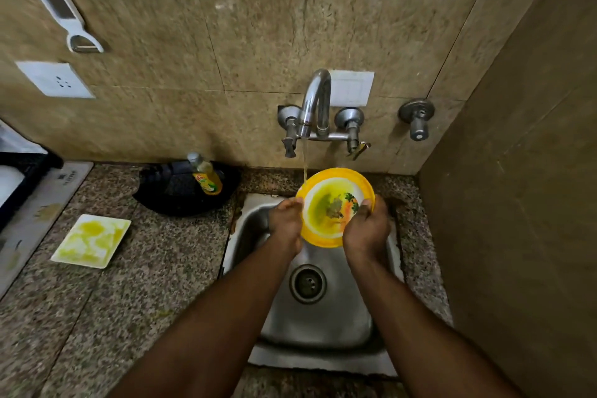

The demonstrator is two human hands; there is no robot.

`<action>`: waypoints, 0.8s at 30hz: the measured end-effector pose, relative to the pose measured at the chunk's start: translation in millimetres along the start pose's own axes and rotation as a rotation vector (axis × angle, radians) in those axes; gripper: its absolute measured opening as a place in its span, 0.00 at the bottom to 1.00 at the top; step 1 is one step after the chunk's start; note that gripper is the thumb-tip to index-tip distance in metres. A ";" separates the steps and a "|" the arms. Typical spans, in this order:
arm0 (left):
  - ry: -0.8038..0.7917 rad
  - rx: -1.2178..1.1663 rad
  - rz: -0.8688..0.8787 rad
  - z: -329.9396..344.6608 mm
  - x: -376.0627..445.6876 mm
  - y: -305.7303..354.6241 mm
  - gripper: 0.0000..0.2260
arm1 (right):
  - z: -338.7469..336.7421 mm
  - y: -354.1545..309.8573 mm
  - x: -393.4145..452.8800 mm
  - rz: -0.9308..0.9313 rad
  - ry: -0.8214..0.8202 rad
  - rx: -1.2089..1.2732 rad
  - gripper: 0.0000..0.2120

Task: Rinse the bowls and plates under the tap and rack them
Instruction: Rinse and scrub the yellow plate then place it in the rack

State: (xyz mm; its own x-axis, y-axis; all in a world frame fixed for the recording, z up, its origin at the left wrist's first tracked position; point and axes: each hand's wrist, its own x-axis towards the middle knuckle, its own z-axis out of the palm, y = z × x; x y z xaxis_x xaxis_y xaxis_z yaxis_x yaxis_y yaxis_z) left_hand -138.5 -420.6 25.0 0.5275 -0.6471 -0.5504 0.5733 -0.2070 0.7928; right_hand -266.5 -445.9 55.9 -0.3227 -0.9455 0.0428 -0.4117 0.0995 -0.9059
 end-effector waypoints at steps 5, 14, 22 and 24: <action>0.196 0.278 0.055 -4.5 21.7 10.6 0.20 | 12.8 -6.1 -9.3 0.059 0.003 0.041 0.17; -0.126 -0.037 0.042 11.3 -10.9 3.2 0.11 | 22.9 -11.7 4.0 0.219 0.159 0.198 0.16; -0.005 0.224 0.141 6.6 36.2 33.4 0.14 | 15.7 2.7 35.3 0.561 -0.302 0.242 0.22; -0.042 0.188 0.111 8.6 31.8 32.2 0.13 | 21.4 0.9 41.6 0.513 -0.258 0.257 0.20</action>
State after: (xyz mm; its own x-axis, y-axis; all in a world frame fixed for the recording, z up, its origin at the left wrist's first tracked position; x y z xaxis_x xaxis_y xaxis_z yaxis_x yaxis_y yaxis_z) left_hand -108.7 -454.2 35.3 0.5522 -0.7027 -0.4486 0.3841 -0.2631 0.8850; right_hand -262.0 -491.8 47.9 -0.1958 -0.8448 -0.4980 -0.0303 0.5128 -0.8580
